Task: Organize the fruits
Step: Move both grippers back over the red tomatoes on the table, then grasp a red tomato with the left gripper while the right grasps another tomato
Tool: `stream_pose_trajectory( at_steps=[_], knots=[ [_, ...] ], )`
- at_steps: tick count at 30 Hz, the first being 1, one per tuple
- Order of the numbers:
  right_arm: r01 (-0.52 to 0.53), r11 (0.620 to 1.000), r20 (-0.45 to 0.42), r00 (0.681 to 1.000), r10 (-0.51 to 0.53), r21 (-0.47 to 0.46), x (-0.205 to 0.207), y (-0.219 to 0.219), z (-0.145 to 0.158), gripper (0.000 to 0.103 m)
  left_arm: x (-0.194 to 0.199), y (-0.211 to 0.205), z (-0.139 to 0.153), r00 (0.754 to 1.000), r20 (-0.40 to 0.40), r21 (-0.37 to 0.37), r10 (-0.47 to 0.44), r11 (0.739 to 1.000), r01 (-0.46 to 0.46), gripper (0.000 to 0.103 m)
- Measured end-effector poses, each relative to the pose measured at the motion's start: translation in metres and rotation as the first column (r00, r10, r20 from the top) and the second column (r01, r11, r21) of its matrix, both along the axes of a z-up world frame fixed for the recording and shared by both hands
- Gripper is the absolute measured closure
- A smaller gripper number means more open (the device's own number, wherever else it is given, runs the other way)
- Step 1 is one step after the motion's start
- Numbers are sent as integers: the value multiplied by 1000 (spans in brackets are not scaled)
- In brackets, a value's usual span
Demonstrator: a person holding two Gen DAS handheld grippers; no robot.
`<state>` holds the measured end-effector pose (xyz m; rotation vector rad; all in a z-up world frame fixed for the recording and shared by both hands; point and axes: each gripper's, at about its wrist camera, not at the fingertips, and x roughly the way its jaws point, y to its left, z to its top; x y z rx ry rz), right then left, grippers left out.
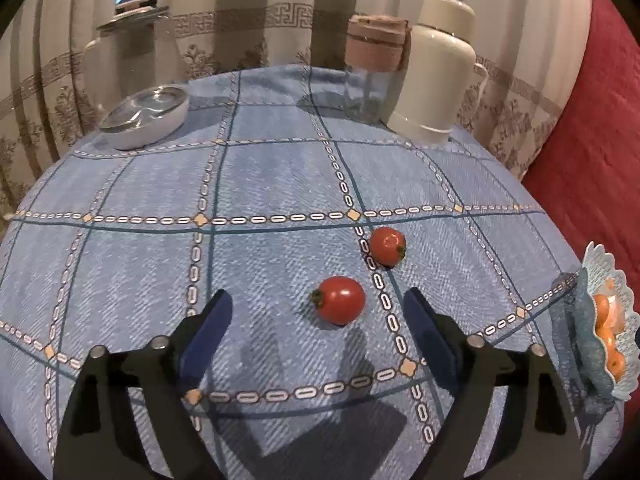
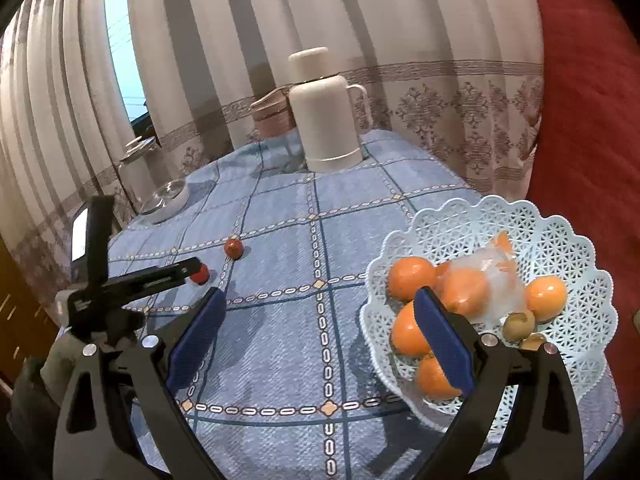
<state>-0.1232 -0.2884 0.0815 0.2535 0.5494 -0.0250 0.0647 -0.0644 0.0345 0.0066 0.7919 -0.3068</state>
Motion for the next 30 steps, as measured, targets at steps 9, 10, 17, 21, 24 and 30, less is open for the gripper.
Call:
stream_pose_trajectory(
  at_steps=[9,10,17,21,24,30],
  knots=[
    [-11,1000,-12,1000,11,-26,5,7,-3,7,22,-12,-15,998,-60,25,-9,1000,11,45],
    [-12,1000,-14,1000,11,-27,6,8,-4,7,23,-12,-17,998,-68,27,-12,1000,13,51],
    [-36,999,-29,999,35,-39,14,19,-8,7,21,-11,-17,997,-65,-6,-39,999,39,71],
    [-55,997,-27,998,53,-58,20,27,-7,7,15,-6,-13,998,-43,-38,-46,998,44,71],
    [-66,996,-31,997,64,-68,27,33,-6,7,11,-2,-9,999,-25,-45,-37,998,35,71],
    [-96,992,-41,995,93,-87,43,47,-7,7,6,11,4,1000,23,-51,15,999,-13,71]
  ],
)
